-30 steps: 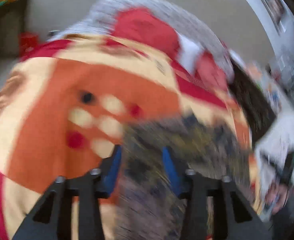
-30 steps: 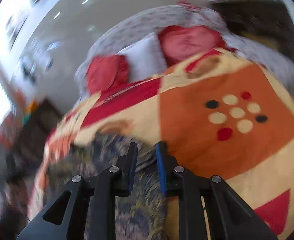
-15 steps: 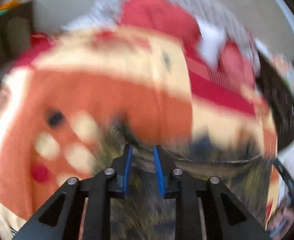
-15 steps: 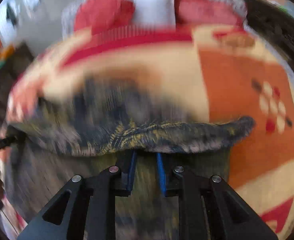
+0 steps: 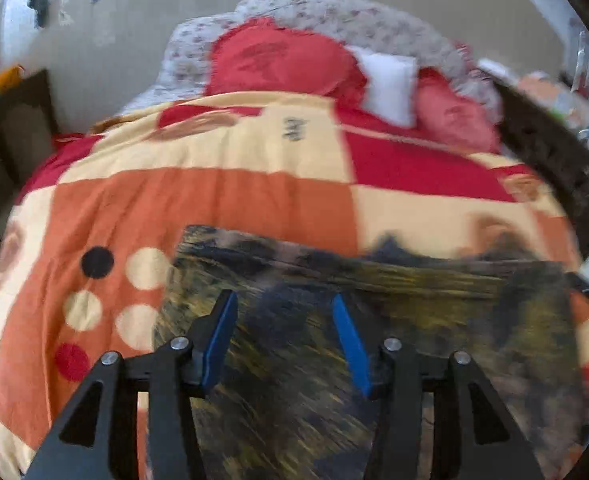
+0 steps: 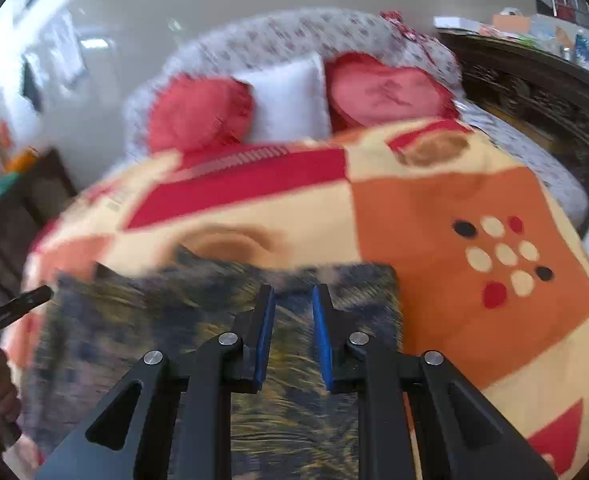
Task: Fold small clothes
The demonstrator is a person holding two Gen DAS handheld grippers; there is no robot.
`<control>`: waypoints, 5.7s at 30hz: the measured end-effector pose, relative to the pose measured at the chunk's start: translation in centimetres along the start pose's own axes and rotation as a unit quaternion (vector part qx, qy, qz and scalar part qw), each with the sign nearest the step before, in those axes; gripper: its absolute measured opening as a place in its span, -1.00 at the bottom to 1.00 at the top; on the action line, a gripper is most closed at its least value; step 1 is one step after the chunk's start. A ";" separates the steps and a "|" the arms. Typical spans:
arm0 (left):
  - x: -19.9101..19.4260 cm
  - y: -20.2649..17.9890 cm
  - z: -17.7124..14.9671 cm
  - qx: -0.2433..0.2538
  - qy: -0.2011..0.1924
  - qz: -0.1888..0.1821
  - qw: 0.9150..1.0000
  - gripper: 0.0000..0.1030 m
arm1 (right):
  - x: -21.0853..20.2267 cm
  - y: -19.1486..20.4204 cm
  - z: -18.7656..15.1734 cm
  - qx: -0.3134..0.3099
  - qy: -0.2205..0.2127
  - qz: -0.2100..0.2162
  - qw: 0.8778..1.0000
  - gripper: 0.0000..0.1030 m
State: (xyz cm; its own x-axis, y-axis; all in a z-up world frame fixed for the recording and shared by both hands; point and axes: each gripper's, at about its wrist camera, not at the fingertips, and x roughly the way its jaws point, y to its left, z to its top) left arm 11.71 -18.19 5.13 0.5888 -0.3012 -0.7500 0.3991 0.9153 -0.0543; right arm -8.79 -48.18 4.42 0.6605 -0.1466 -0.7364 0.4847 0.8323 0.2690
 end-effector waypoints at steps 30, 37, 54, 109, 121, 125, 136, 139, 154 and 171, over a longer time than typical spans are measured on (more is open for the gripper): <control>-7.7 3.2 -1.9 -0.036 -0.025 -0.014 0.999 0.57 | -2.9 0.6 0.6 -0.020 0.003 -0.020 1.000 -0.19; -6.0 -3.5 -11.8 0.019 0.072 -0.074 0.994 0.58 | -4.1 7.4 -9.5 -0.105 0.068 0.022 0.992 -0.17; -15.1 8.3 -22.2 -0.174 0.032 -0.190 0.966 0.81 | -6.4 5.0 -14.6 -0.110 0.027 0.027 0.993 -0.01; -19.1 -3.4 -14.6 -0.007 -0.161 -0.094 0.983 -0.65 | -7.9 9.9 -3.3 -0.056 0.086 0.236 0.966 0.17; -19.4 -4.7 -14.4 0.022 -0.161 -0.120 0.979 -0.65 | -1.7 25.7 4.3 -0.166 0.201 0.323 0.910 0.19; -19.7 -5.1 -14.4 0.030 -0.159 -0.123 0.979 -0.65 | -1.0 30.6 2.4 -0.298 0.211 0.228 0.903 0.19; -22.2 -11.1 -15.2 0.101 -0.154 -0.174 0.967 -0.66 | -3.6 21.1 6.0 -0.273 0.196 0.194 0.922 -0.64; -22.6 -15.0 -15.9 0.136 -0.148 -0.190 0.961 -0.66 | -4.5 14.1 7.3 -0.232 0.198 0.186 0.934 -0.64; -18.3 -25.9 -21.1 0.233 -0.005 -0.241 0.942 -0.37 | 3.3 -5.9 1.8 -0.053 0.243 0.126 0.960 -0.42; -13.7 -14.5 -18.6 0.095 0.026 -0.161 0.982 -0.82 | -9.0 -2.8 -13.8 -0.210 0.144 0.129 0.958 -0.75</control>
State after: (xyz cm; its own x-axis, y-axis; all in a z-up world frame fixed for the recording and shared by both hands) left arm -15.21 -22.35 3.95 0.3761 -0.5479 -0.7472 0.6854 0.7072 -0.1736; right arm -24.01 -41.80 1.72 0.5121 0.1967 -0.8361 0.0120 0.9717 0.2359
